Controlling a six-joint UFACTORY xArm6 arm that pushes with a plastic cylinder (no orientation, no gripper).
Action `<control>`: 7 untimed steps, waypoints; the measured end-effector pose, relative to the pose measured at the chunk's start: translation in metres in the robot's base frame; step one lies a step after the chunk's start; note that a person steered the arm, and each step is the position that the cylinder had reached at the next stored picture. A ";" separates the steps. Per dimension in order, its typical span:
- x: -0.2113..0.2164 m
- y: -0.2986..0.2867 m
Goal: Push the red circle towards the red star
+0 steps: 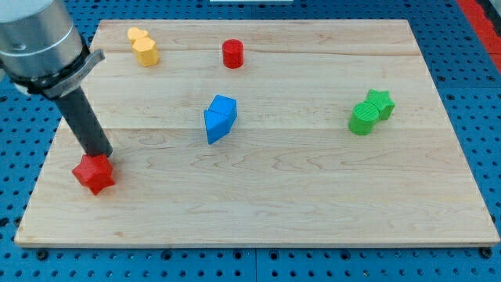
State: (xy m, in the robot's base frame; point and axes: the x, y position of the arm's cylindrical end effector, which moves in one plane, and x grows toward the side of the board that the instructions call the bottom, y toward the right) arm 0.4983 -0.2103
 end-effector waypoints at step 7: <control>-0.251 0.159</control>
State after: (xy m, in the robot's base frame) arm 0.2470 -0.0514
